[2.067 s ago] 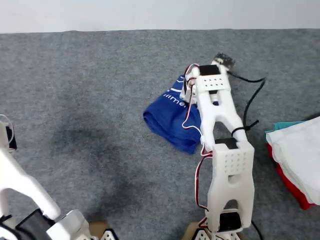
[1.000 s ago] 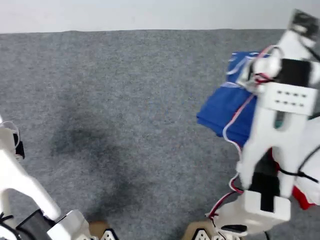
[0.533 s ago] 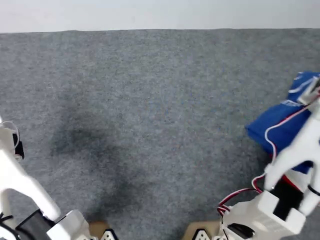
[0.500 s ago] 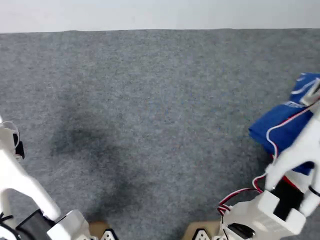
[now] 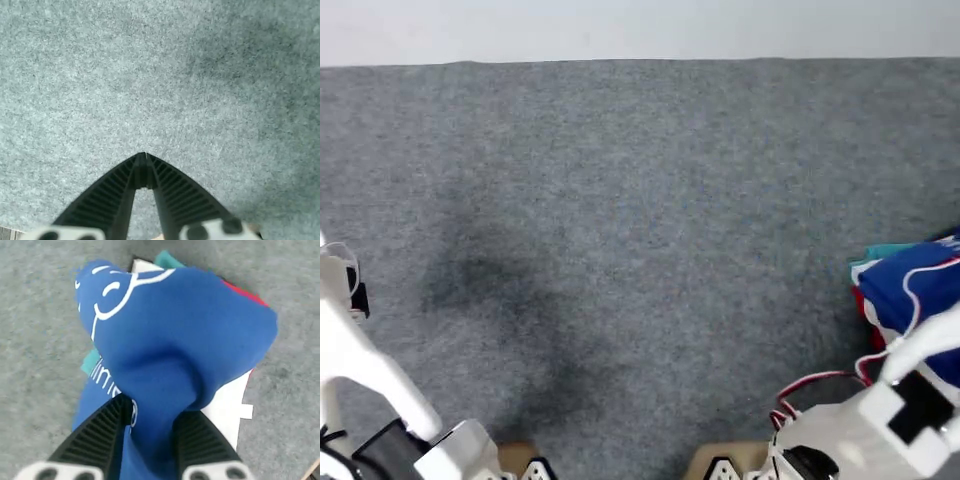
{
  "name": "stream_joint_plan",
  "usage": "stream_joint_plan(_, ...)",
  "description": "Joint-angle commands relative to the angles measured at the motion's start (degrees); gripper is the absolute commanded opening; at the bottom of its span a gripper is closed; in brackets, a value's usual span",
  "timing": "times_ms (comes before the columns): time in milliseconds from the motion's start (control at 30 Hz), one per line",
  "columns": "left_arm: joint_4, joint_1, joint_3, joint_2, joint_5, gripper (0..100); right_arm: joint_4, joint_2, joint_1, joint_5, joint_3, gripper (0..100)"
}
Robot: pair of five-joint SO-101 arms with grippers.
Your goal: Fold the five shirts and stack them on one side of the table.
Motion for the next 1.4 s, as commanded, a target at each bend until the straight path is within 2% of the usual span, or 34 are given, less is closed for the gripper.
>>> stream_joint_plan(0, 0.6, -0.1, -0.3, -1.9, -0.4, 0, -0.7, 2.2, 1.5, 0.6, -3.0, 0.8)
stream_joint_plan(200, 0.6, -0.1, -0.3, -1.9, -0.4, 0, -6.4, 7.8, 3.6, 0.9, -3.0, 0.8)
stream_joint_plan(500, 0.6, -0.1, -0.3, -1.9, -0.4, 0, -9.1, 14.8, 6.2, 7.0, -3.3, 1.8)
stream_joint_plan(567, 0.6, -0.1, -0.3, -1.9, -0.4, 0, -8.4, 13.6, 6.3, 7.4, -3.8, 7.0)
stream_joint_plan(733, 0.6, 0.4, -0.3, -1.9, -0.4, 0, -6.2, 6.3, 4.7, 7.0, -7.0, 29.9)
stream_joint_plan(800, 0.7, 1.2, -0.3, -1.9, -0.4, 0, -6.2, 3.6, 3.6, 7.0, -7.1, 33.9)
stream_joint_plan(1033, 0.7, 2.4, -0.3, -1.9, -0.4, 0, -1.9, -1.3, 1.5, 6.9, -7.1, 33.8)
stream_joint_plan(1100, 0.7, 2.4, -0.3, -1.9, -0.4, 0, 0.0, 0.0, 1.3, 6.9, -7.0, 31.2)
stream_joint_plan(1200, 0.7, 2.4, -0.3, -1.9, -0.4, 0, 0.7, 3.7, 1.3, 6.9, -7.0, 19.5)
stream_joint_plan(1300, 0.7, 2.4, -0.3, -1.9, -0.4, 0, 0.3, 8.8, 1.2, 6.9, -7.0, 2.3)
stream_joint_plan(1333, 0.8, 2.4, -0.3, -1.9, -0.4, 0, 0.1, 10.7, 1.1, 6.9, -7.0, 0.1)
stream_joint_plan(1367, 1.1, 2.4, -0.3, -1.9, -0.4, 0, 0.1, 12.8, 0.7, 6.9, -7.0, 2.8)
